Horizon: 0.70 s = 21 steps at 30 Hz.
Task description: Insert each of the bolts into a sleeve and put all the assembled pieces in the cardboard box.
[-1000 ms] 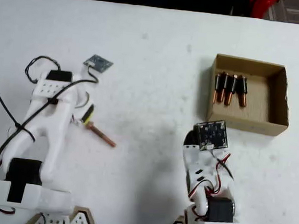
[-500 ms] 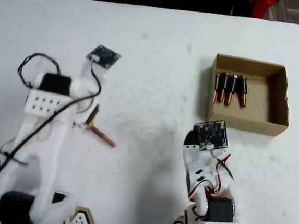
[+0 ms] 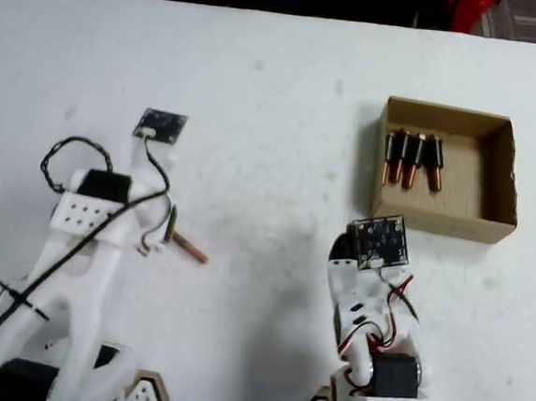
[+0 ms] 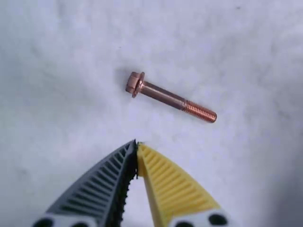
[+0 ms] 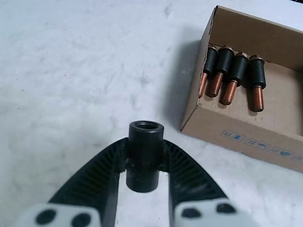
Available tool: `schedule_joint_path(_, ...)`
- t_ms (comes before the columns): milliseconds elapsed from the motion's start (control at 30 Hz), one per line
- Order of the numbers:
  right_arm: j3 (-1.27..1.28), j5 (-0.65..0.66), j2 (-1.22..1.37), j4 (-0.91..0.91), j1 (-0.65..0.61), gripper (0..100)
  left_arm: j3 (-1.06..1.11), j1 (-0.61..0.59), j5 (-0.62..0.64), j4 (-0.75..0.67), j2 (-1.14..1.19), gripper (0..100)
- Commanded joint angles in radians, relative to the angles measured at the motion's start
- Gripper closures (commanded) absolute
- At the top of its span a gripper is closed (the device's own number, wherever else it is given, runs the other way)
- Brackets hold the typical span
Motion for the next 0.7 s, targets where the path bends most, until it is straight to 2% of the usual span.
schedule_joint_path(0,-0.005,-0.002,-0.008,-0.022,0.002,98.3,-0.009,0.01,0.109,-0.078,0.088,98)
schedule_joint_path(300,-0.005,-0.002,-0.008,-0.024,0.002,98.3,-0.011,0.016,0.265,-0.203,0.255,98)
schedule_joint_path(433,-0.005,-0.002,-0.008,-0.024,0.002,98.3,-0.011,0.015,0.287,-0.226,0.262,97)
schedule_joint_path(533,-0.005,-0.002,-0.008,-0.024,0.002,98.3,-0.006,0.015,0.299,-0.25,0.265,90)
schedule_joint_path(667,-0.005,-0.002,-0.008,-0.024,0.004,98.3,-0.002,0.015,0.382,-0.255,0.268,76)
